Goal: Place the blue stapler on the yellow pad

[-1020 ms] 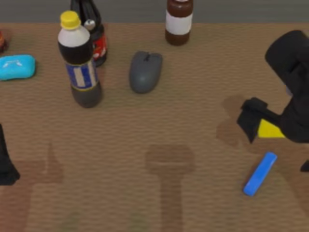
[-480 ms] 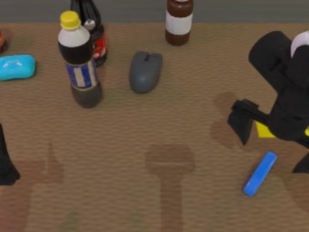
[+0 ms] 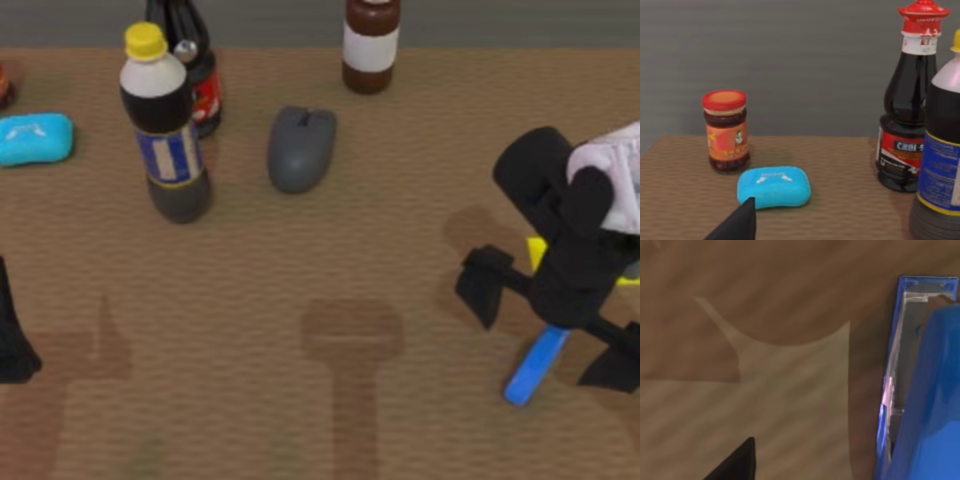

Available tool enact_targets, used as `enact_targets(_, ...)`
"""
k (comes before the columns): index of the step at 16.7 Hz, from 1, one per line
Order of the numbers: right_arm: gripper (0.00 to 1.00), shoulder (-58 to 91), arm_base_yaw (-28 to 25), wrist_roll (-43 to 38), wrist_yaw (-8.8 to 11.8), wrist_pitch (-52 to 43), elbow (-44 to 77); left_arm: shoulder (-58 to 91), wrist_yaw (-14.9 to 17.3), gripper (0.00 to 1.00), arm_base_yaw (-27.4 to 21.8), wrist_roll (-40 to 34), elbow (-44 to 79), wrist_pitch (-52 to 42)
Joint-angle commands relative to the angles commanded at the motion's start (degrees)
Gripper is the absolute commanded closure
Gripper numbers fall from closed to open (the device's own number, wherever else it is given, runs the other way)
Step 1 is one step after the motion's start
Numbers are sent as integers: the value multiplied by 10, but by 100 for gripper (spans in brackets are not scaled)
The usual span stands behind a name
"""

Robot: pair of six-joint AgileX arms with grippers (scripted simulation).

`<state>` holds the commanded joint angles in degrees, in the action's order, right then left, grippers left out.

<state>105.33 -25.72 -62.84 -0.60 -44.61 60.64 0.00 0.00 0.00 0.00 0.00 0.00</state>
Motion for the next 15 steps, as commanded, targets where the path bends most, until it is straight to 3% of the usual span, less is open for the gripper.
enact_targets(4,0,36,-1,-1,0,74,-40,0,0,0,0,0,0,0)
enact_targets(8,0,38,-1,-1,0,78,-42,0,0,0,0,0,0,0)
enact_targets(15,53,38,-1,-1,0,78,-42,0,0,0,0,0,0,0)
